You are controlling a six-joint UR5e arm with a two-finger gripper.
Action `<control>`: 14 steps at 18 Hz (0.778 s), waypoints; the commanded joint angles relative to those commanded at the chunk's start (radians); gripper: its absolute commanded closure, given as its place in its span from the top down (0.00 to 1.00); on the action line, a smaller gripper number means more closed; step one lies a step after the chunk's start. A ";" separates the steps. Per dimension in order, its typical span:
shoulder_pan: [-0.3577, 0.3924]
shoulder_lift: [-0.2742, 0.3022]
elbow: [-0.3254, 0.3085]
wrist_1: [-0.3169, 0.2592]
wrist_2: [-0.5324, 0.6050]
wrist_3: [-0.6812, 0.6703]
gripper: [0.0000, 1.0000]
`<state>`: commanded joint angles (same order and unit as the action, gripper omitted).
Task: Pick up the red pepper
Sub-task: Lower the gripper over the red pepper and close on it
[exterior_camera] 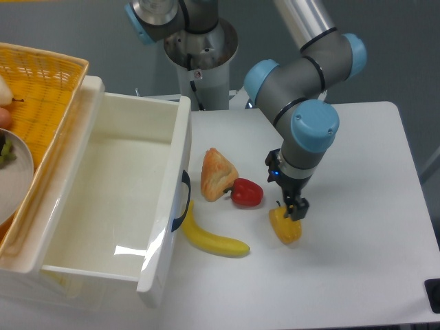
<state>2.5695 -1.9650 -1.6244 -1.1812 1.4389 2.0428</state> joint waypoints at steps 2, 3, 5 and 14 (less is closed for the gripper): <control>-0.014 -0.003 -0.023 0.000 -0.012 0.068 1.00; -0.020 -0.005 -0.031 0.000 -0.026 0.074 1.00; -0.022 -0.006 -0.034 0.000 -0.028 0.095 1.00; -0.009 -0.006 -0.038 -0.061 0.037 0.318 1.00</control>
<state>2.5602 -1.9712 -1.6628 -1.2425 1.4756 2.3607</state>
